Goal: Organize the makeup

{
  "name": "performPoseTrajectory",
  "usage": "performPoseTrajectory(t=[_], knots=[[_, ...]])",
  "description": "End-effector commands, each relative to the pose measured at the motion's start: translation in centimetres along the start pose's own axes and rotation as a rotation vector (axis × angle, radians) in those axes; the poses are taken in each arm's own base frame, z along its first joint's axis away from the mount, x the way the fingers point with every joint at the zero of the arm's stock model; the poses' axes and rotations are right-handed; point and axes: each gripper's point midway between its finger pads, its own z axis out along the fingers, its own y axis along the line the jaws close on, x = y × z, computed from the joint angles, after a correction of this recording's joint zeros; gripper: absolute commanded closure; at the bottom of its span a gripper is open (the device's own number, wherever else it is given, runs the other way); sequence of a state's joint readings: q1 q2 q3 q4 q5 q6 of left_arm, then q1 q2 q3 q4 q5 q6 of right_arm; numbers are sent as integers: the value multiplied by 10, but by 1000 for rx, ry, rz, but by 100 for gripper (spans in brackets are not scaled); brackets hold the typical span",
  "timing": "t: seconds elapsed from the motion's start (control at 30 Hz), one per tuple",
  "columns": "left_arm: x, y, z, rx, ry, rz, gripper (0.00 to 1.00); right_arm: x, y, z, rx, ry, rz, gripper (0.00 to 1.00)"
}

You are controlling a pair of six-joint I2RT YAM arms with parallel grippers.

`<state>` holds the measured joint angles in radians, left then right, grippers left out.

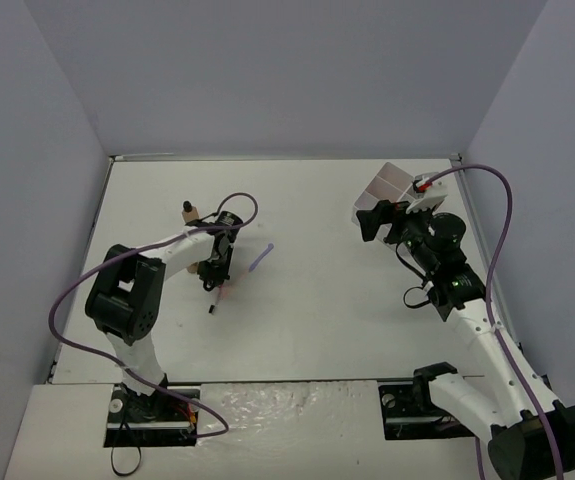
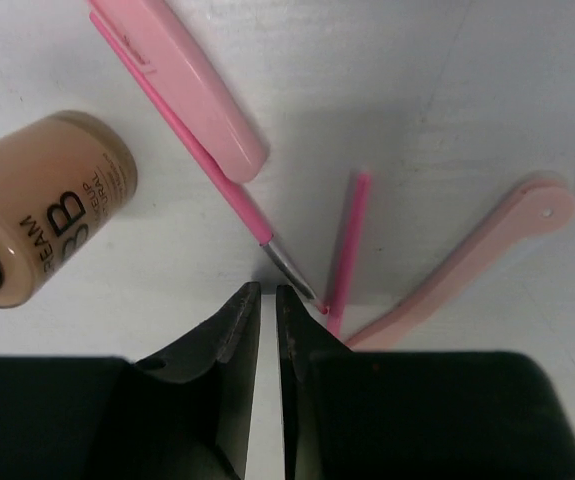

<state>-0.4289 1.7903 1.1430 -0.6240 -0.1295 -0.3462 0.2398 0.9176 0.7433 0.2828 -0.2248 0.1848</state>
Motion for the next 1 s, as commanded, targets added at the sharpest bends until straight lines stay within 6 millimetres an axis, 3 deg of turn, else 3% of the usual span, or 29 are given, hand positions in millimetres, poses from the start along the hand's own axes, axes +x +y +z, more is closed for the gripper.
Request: performPoseTrajectory(t=[0.0,0.27,0.5,0.73,0.97], knots=[[-33,-13,11,42,-52,-18,91,-30,6,-4,-6,-107,-37,0],[-79,-41,11,136,-104,-75,91,-30,6,-7,2,-106,-57,0],[-109,-52,-7,186,-161,-134,91,-29,5,-8,6,-101,-66,0],[-110,-25,-31,131,-186,17,87,-30,5,-11,9,-104,-77,0],[-95,10,-30,123,-135,95,58,-28,5,-10,9,-97,-82,0]])
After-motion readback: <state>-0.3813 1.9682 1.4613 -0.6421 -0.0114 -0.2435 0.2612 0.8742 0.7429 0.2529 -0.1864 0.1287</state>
